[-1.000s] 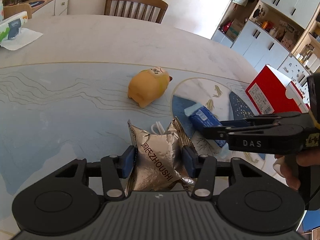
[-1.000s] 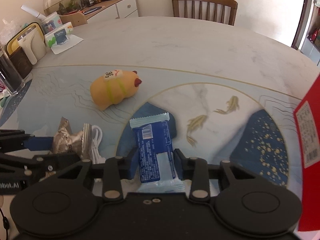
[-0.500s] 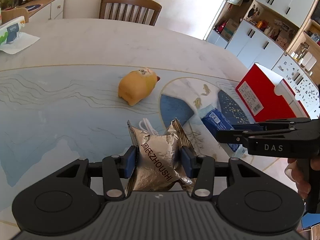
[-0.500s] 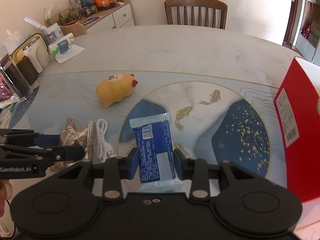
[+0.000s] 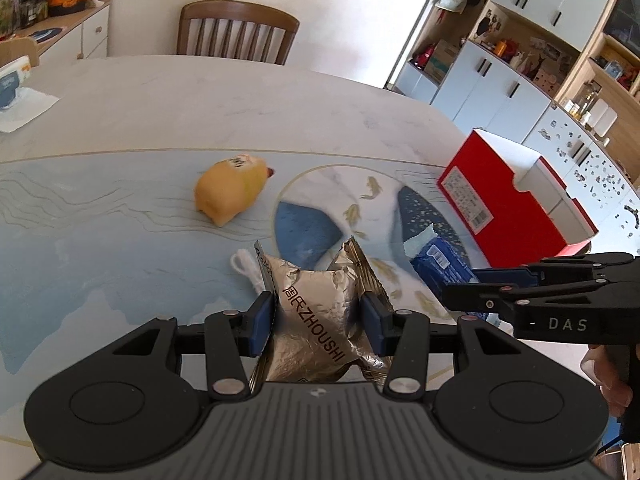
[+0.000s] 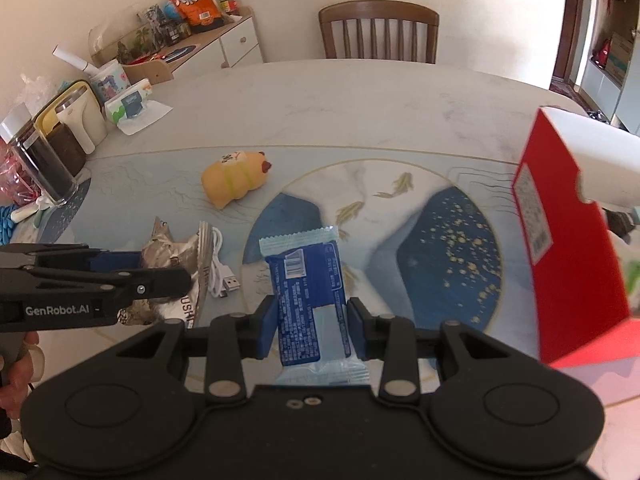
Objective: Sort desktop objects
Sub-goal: 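Carry the foil bag with the left tool while the right tool carries the blue bar over the red box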
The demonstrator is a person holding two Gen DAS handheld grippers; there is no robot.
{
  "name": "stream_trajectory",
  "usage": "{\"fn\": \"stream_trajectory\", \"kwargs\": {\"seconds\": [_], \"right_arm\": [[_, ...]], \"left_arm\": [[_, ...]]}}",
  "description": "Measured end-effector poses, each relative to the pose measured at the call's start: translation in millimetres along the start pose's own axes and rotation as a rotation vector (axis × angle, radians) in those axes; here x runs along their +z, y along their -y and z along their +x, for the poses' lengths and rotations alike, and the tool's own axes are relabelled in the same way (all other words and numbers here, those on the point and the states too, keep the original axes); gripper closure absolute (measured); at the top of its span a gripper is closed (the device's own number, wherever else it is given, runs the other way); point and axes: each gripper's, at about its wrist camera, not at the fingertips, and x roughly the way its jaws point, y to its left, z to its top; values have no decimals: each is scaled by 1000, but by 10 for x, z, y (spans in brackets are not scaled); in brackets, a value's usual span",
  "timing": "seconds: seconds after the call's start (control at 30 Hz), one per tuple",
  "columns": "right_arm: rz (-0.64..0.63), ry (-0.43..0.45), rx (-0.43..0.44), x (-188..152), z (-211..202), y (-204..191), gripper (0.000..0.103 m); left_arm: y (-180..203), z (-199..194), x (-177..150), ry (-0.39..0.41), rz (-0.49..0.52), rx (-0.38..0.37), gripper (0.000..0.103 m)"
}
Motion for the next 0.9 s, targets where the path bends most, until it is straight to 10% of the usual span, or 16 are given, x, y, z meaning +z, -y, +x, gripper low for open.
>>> {"fn": "stream_trajectory", "kwargs": {"seconds": [0.9], "right_arm": [[63,140,-79,-96,-793,828,67]], "left_arm": [[1226,156,329,48,181,-89,57]]}}
